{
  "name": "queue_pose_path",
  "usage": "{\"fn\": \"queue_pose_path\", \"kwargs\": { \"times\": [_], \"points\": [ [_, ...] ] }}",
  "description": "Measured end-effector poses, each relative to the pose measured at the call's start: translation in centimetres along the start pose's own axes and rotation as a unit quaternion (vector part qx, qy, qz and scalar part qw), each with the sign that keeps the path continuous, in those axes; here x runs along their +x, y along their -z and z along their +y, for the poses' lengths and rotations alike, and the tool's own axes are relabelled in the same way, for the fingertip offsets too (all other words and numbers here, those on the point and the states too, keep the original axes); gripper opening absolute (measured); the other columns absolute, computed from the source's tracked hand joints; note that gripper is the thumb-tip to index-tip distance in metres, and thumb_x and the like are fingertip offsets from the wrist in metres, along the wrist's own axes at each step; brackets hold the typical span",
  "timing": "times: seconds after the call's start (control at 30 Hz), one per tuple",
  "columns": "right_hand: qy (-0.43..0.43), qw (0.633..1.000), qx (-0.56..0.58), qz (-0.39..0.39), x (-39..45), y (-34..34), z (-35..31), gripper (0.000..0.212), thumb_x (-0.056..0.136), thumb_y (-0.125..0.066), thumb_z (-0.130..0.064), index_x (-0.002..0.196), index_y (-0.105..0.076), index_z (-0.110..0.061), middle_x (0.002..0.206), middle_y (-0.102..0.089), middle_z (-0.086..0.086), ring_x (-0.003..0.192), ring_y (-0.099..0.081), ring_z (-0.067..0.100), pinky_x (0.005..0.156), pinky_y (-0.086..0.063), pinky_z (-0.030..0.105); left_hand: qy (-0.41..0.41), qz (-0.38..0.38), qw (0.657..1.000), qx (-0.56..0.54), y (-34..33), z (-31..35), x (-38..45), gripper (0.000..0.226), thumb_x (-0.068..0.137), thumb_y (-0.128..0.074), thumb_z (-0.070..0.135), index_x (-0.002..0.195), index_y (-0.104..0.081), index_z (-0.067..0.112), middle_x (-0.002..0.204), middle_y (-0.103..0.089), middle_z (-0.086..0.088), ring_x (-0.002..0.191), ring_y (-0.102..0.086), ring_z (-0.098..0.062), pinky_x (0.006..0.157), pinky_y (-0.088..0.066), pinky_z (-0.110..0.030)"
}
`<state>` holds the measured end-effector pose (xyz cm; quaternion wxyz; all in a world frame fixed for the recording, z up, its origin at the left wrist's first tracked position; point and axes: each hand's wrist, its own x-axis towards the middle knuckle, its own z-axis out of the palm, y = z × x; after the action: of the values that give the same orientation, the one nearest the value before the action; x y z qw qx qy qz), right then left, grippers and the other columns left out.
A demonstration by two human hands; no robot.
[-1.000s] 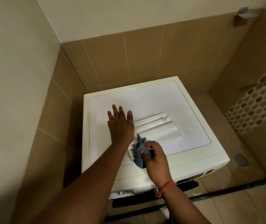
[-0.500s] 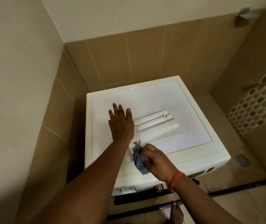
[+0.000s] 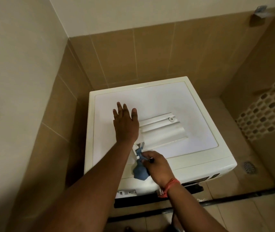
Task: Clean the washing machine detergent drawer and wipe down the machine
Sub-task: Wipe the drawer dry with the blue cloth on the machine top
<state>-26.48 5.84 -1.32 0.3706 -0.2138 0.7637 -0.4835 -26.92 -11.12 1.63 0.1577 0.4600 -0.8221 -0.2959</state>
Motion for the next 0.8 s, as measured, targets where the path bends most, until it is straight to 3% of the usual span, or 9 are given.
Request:
{"fn": "queue_pose_path", "kwargs": {
  "times": [0.07,0.13,0.23,0.3,0.43,0.57,0.63,0.73,0.8],
  "points": [
    [-0.005,0.995,0.099,-0.022,-0.2,2.3,-0.5,0.036,0.085,-0.059,0.008,0.092,-0.076,-0.023,0.103,-0.074,0.001,0.099,-0.068,0.02,0.091,-0.051,0.028,-0.001,-0.003,1.0,-0.005,-0.1,0.0,-0.1,0.063,0.103,-0.021,0.049,0.156,-0.013,0.017,0.164,0.007,0.001,0.152,0.004,-0.023,0.123,-0.012,-0.043],
    [-0.014,0.985,0.171,0.031,0.0,5.0,-1.0,0.037,0.084,-0.056,0.012,0.091,-0.076,-0.018,0.098,-0.076,0.005,0.097,-0.07,0.025,0.089,-0.055,0.037,-0.004,0.001,1.0,-0.018,0.0,0.1,-0.3,0.064,0.103,-0.026,0.049,0.157,-0.011,0.017,0.164,0.013,0.002,0.152,0.001,-0.023,0.122,-0.019,-0.043],
    [-0.028,0.972,0.168,0.159,1.9,9.3,-1.1,0.028,0.088,-0.056,0.004,0.093,-0.072,-0.018,0.097,-0.073,0.006,0.093,-0.069,0.027,0.086,-0.055,0.039,0.017,0.029,0.998,-0.06,0.3,0.5,-0.8,0.069,0.102,-0.035,0.048,0.157,-0.008,0.017,0.162,0.021,0.001,0.149,-0.018,-0.029,0.111,-0.041,-0.041],
    [-0.039,0.972,0.139,0.183,3.5,11.7,-1.7,0.023,0.089,-0.056,0.0,0.099,-0.066,-0.017,0.103,-0.068,0.002,0.1,-0.065,0.028,0.092,-0.053,0.041,0.083,0.047,0.991,-0.099,0.5,0.6,-1.4,0.071,0.101,-0.035,0.049,0.156,-0.006,0.015,0.164,0.013,-0.005,0.145,-0.029,-0.033,0.106,-0.044,-0.039],
    [-0.121,0.985,0.108,0.057,7.4,15.0,-3.0,0.046,0.085,-0.06,-0.006,0.13,-0.05,-0.013,0.118,-0.056,0.008,0.106,-0.057,0.026,0.094,-0.047,0.037,0.259,0.004,0.951,-0.17,1.4,1.4,-1.5,0.073,0.101,-0.017,0.057,0.15,-0.029,0.005,0.151,-0.039,-0.02,0.135,-0.043,-0.038,0.11,-0.036,-0.045],
    [-0.152,0.967,0.186,-0.08,8.4,16.3,-4.2,0.013,0.069,-0.052,-0.001,0.081,-0.057,-0.002,0.093,-0.057,0.016,0.086,-0.057,0.029,0.076,-0.045,0.035,0.271,-0.006,0.928,-0.254,2.1,1.8,-2.0,0.081,0.092,-0.012,0.072,0.132,-0.055,0.015,0.129,-0.062,-0.013,0.115,-0.06,-0.034,0.104,-0.046,-0.049],
    [-0.137,0.966,0.205,-0.083,8.2,16.9,-4.3,0.017,0.077,-0.047,0.005,0.09,-0.057,-0.003,0.096,-0.06,0.015,0.092,-0.058,0.031,0.079,-0.046,0.035,0.266,0.028,0.907,-0.326,2.5,1.8,-2.7,0.075,0.09,-0.018,0.076,0.125,-0.059,0.023,0.119,-0.067,-0.007,0.104,-0.065,-0.029,0.098,-0.051,-0.051],
    [-0.105,0.96,0.244,-0.087,8.5,17.5,-3.3,0.042,0.084,-0.044,0.008,0.12,-0.058,-0.008,0.114,-0.066,0.019,0.109,-0.061,0.033,0.096,-0.05,0.041,0.241,0.092,0.868,-0.424,3.7,2.3,-3.8,0.074,0.08,-0.035,0.083,0.129,-0.056,0.033,0.126,-0.064,0.001,0.115,-0.061,-0.024,0.104,-0.046,-0.051],
    [-0.091,0.957,0.26,-0.089,8.0,17.4,-2.9,0.044,0.086,-0.043,0.01,0.122,-0.057,-0.011,0.116,-0.066,0.02,0.11,-0.062,0.034,0.095,-0.05,0.042,0.218,0.124,0.856,-0.452,4.7,2.9,-4.9,0.056,0.084,-0.044,0.074,0.115,-0.063,0.031,0.118,-0.068,0.001,0.111,-0.063,-0.022,0.101,-0.047,-0.046]
  ]
}}
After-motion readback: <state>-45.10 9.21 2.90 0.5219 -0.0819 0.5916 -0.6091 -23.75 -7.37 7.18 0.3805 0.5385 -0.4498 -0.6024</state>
